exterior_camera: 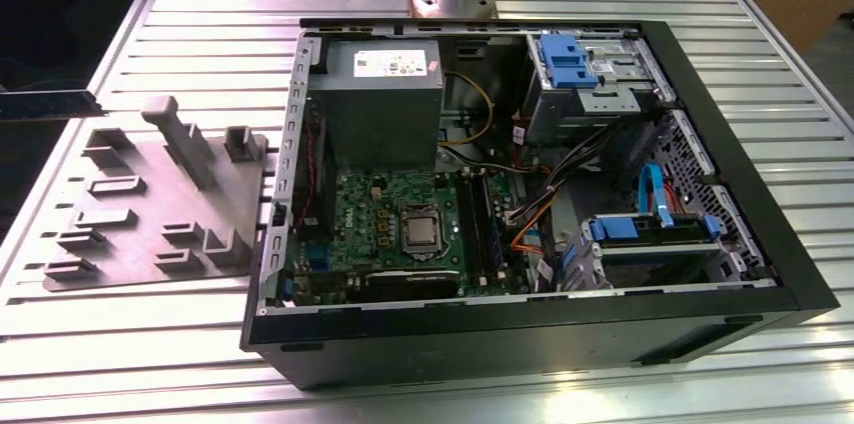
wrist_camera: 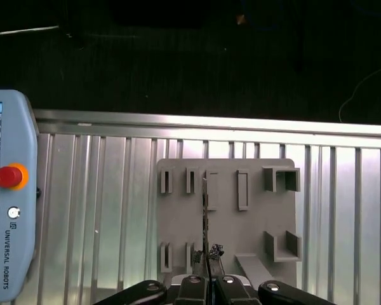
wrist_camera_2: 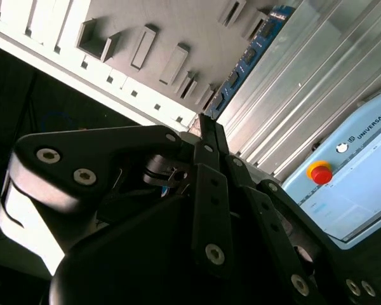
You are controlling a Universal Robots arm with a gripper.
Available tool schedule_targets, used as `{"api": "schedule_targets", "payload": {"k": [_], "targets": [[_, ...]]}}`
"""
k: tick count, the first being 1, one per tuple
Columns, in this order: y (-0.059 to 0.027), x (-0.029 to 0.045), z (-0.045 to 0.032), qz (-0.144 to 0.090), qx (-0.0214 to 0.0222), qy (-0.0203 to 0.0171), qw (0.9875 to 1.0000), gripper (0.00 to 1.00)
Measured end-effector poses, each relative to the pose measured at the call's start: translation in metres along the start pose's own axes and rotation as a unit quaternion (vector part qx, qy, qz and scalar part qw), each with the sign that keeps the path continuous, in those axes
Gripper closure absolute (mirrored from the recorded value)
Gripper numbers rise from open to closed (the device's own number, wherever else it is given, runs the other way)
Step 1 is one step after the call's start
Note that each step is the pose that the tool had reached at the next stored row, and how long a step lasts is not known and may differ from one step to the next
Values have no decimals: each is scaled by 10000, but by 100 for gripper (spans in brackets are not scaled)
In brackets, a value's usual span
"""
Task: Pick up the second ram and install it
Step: 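Pick up the second ram and move it above second insertion slot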
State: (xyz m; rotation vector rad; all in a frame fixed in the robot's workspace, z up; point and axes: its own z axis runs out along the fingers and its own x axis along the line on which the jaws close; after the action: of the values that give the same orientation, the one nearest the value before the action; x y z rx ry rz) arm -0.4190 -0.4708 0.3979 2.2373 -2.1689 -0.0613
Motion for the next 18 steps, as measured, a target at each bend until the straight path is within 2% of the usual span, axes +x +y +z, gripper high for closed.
{"api": "schedule_targets", "payload": {"k": [7,18], "targets": [[-142,4,-5,0,-7,-1,10000,88],[-446,14,-19,0,-23,-2,10000,88]]}}
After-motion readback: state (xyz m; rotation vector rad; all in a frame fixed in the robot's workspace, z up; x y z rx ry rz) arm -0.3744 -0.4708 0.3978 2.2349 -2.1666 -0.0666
